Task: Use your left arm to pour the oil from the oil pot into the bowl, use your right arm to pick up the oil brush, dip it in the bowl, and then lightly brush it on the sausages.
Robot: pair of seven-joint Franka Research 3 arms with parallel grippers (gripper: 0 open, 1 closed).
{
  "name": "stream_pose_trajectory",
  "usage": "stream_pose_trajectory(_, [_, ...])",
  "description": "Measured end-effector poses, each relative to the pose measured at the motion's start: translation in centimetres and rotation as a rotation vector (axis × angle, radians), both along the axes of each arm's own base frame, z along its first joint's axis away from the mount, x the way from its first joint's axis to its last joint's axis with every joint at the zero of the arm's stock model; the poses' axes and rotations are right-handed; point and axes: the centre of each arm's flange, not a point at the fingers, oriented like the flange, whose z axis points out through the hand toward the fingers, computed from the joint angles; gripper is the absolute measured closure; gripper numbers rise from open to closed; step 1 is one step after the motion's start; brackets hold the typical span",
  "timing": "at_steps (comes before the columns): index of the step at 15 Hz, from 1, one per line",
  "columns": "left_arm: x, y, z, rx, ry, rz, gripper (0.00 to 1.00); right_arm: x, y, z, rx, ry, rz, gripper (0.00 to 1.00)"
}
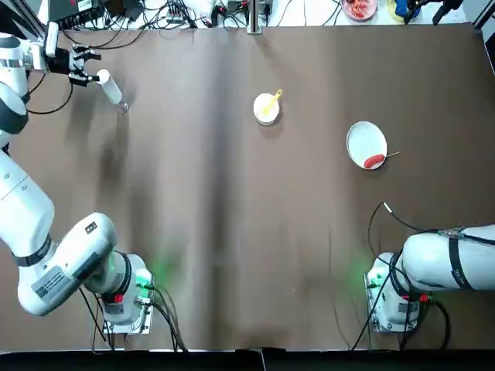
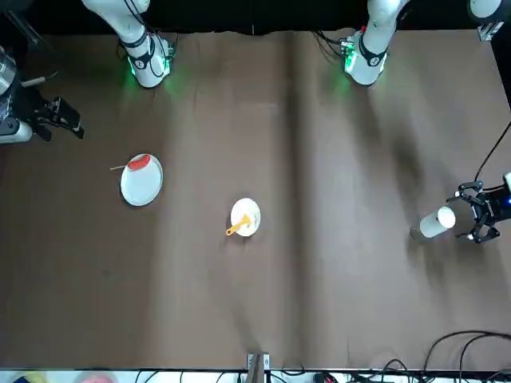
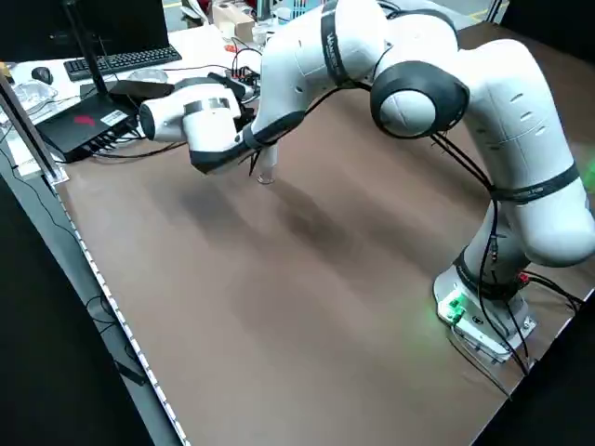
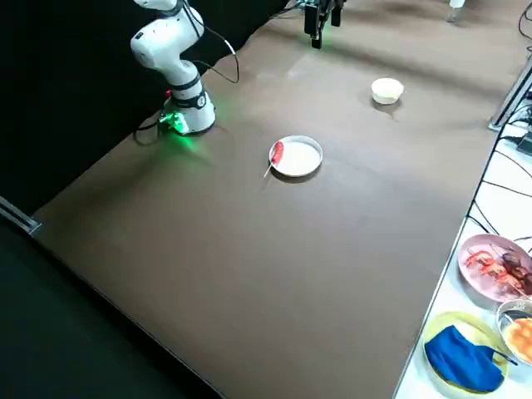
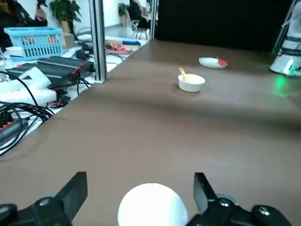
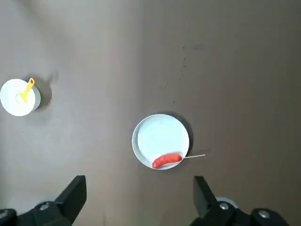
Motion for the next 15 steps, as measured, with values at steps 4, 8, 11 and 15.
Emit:
stream_pose_trajectory(4, [-0.2, 0.2, -1.7, -0.033, 0.013, 0.02, 0.0, 0.0, -0.1, 0.0, 0.0, 0.0, -0.002, 0.0])
stream_pose_trajectory(8, [-0.7, 0.7, -3.6, -0.051, 0.035, 0.03, 0.0, 0.0, 0.0, 0.0, 0.0, 0.0, -0.001, 0.0])
stream_pose_trajectory(11, [-1.0, 0.7, -4.9, -0.055, 0.004, 0.016, 0.0, 0.0, 0.0, 0.0, 0.0, 0.0, 0.001, 0.0])
stream_pose_trajectory(15, [-1.4, 0.3, -7.5, -0.08, 0.017, 0.009, 0.0, 0.0, 0.2, -0.1, 0.0, 0.003, 0.004, 0.0])
